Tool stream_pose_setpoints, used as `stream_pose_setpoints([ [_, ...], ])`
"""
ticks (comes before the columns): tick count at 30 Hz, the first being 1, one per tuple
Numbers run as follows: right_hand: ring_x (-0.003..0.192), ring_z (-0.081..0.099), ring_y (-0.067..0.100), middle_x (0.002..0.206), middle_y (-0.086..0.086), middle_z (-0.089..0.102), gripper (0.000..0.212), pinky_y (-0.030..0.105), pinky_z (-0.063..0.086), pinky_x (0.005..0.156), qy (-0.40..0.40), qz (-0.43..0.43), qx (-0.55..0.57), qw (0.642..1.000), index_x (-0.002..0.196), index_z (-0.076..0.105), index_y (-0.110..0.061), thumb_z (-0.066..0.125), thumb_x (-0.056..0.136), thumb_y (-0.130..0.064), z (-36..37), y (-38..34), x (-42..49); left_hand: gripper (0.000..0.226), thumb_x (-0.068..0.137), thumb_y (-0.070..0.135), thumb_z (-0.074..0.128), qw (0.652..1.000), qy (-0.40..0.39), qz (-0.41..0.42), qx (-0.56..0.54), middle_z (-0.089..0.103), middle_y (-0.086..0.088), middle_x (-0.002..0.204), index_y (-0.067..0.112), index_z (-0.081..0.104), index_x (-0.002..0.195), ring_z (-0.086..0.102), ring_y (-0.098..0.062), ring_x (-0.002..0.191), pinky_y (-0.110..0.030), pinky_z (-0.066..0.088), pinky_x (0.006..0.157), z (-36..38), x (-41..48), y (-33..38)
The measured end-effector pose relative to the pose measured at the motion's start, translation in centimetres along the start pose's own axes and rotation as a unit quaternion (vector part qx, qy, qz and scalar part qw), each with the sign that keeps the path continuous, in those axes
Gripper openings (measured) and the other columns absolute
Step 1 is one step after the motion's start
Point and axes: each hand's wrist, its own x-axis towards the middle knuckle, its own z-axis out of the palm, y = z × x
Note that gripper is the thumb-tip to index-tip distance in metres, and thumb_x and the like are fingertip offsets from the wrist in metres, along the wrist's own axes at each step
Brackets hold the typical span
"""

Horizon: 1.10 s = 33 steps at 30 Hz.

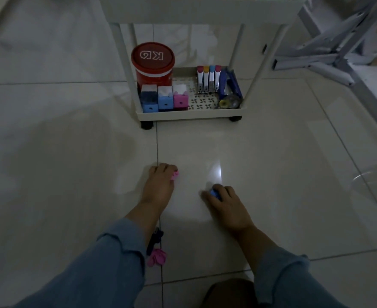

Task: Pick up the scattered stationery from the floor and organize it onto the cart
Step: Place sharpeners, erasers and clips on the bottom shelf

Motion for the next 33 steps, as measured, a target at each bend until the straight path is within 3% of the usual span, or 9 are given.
stream_pose_setpoints([
  [7, 0.069, 0.06, 0.02, 0.102, 0.007, 0.06, 0.023, 0.022, 0.048, 0.05, 0.02, -0.096, -0.045, 0.994, 0.096, 0.048, -0.025, 0.04, 0.086, -0.044, 1.3, 0.3, 0.8, 0.039, 0.077, -0.006, 0.057, 0.999, -0.02, 0.001, -0.032, 0.062, -0.013, 0.114, 0.007, 0.064, 0.114, 0.048, -0.031, 0.11, -0.03, 0.04, 0.092, -0.5, -0.1, -0.3],
  [10, 0.07, 0.059, 0.02, 0.093, 0.006, 0.06, 0.016, 0.02, 0.043, 0.056, 0.085, 0.033, 0.11, 0.99, 0.091, 0.057, -0.017, 0.048, 0.088, -0.03, 0.4, -0.5, 2.0, 0.038, 0.074, -0.008, 0.062, 0.99, 0.007, -0.035, -0.133, 0.063, -0.011, 0.109, 0.005, 0.066, 0.109, 0.056, -0.027, 0.102, -0.021, 0.045, 0.084, -0.6, -0.1, 0.2],
  [11, 0.073, 0.058, 0.019, 0.089, 0.004, 0.058, 0.013, 0.018, 0.042, 0.06, 0.123, 0.146, 0.238, 0.952, 0.089, 0.059, -0.014, 0.052, 0.09, -0.024, -0.6, -1.3, 2.8, 0.037, 0.074, -0.009, 0.063, 0.978, 0.026, -0.064, -0.196, 0.063, -0.01, 0.106, 0.005, 0.066, 0.108, 0.058, -0.022, 0.097, -0.011, 0.045, 0.079, -0.8, 0.0, 0.9],
  [13, 0.07, 0.054, 0.014, 0.081, 0.0, 0.057, 0.013, 0.016, 0.043, 0.062, 0.172, 0.34, 0.513, 0.769, 0.087, 0.059, -0.014, 0.052, 0.094, -0.023, -2.1, -2.4, 4.9, 0.033, 0.076, -0.009, 0.063, 0.94, 0.062, -0.111, -0.316, 0.062, -0.005, 0.1, 0.006, 0.066, 0.106, 0.059, -0.01, 0.085, 0.0, 0.043, 0.069, -1.3, 0.2, 2.8],
  [16, 0.073, 0.058, 0.015, 0.085, 0.005, 0.062, 0.016, 0.026, 0.05, 0.066, 0.135, 0.43, 0.723, 0.524, 0.092, 0.06, -0.016, 0.048, 0.096, -0.026, -2.9, -3.1, 8.0, 0.03, 0.081, -0.004, 0.063, 0.919, 0.056, -0.083, -0.381, 0.061, 0.003, 0.101, 0.013, 0.063, 0.107, 0.058, -0.008, 0.087, -0.002, 0.046, 0.072, -1.4, 0.5, 5.6],
  [20, 0.097, 0.061, 0.024, 0.105, 0.014, 0.063, 0.031, 0.036, 0.047, 0.094, 0.106, 0.401, 0.834, 0.363, 0.113, 0.059, -0.008, 0.045, 0.096, -0.031, -3.2, -3.7, 9.9, 0.033, 0.087, 0.004, 0.06, 0.926, 0.018, 0.0, -0.377, 0.061, -0.001, 0.117, 0.016, 0.058, 0.117, 0.057, -0.012, 0.109, -0.016, 0.046, 0.094, -1.5, 0.5, 7.6],
  [26, 0.115, 0.057, 0.028, 0.111, 0.012, 0.064, 0.041, 0.04, 0.045, 0.098, 0.07, 0.344, 0.878, 0.324, 0.106, 0.059, -0.013, 0.049, 0.09, -0.049, -3.8, -2.5, 12.1, 0.049, 0.098, 0.028, 0.041, 0.988, -0.007, 0.042, -0.15, 0.013, 0.004, 0.157, 0.023, 0.028, 0.145, 0.003, -0.011, 0.145, -0.036, 0.005, 0.121, -1.2, 2.3, 7.9],
  [30, 0.088, 0.068, 0.014, 0.087, 0.005, 0.071, 0.028, 0.027, 0.055, 0.079, 0.035, 0.306, 0.883, 0.354, 0.093, 0.065, -0.012, 0.052, 0.09, -0.037, -5.3, -0.7, 15.1, 0.052, 0.101, 0.033, 0.027, 0.99, -0.035, 0.103, -0.091, 0.002, 0.008, 0.158, 0.025, 0.006, 0.149, -0.017, 0.001, 0.136, -0.031, -0.015, 0.115, -2.4, 4.9, 9.1],
  [33, 0.083, 0.065, 0.019, 0.088, 0.012, 0.065, 0.023, 0.03, 0.056, 0.077, 0.081, 0.298, 0.849, 0.429, 0.101, 0.061, -0.004, 0.051, 0.093, -0.023, -7.4, 1.1, 18.5, 0.052, 0.101, 0.035, 0.022, 0.987, 0.033, 0.122, -0.104, 0.002, 0.006, 0.158, 0.023, 0.005, 0.149, -0.013, -0.002, 0.14, -0.031, -0.01, 0.117, -3.7, 7.6, 9.4],
])
